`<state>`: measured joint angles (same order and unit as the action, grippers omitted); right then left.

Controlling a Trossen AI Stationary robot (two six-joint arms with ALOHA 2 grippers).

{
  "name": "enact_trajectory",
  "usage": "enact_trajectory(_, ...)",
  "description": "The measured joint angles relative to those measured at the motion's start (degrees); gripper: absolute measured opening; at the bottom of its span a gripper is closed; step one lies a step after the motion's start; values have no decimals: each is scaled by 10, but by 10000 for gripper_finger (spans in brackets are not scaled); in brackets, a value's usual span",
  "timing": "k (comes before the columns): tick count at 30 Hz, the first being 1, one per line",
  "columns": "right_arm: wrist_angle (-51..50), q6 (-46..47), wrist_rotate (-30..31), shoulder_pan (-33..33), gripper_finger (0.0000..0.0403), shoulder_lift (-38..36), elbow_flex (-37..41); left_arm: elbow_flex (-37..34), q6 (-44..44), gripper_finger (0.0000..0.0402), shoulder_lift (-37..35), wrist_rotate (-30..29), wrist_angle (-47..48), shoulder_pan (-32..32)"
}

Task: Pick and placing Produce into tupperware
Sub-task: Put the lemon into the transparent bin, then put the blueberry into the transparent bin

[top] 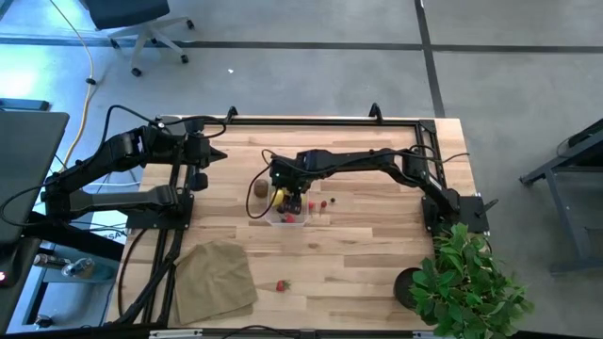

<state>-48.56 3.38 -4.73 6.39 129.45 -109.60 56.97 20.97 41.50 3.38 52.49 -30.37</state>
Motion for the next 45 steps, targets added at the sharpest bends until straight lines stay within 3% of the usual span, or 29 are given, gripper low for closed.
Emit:
enact_trajectory(13, -16, 20, -2, 0, 271, 0, -32, 0, 0, 1, 0, 0, 0, 0)
enact_trajectory(27, -193, -4, 0, 0, 244, -11, -254, 0, 0, 1, 0, 0, 0, 0)
enact_trajectory(35, -91, 7, 35, -9, 215, -191, -44, 0, 0, 1, 0, 0, 0, 0)
enact_trajectory(45, 235, 52, 49, -12, 206, -475, 448, 0, 0, 1, 0, 0, 0, 0)
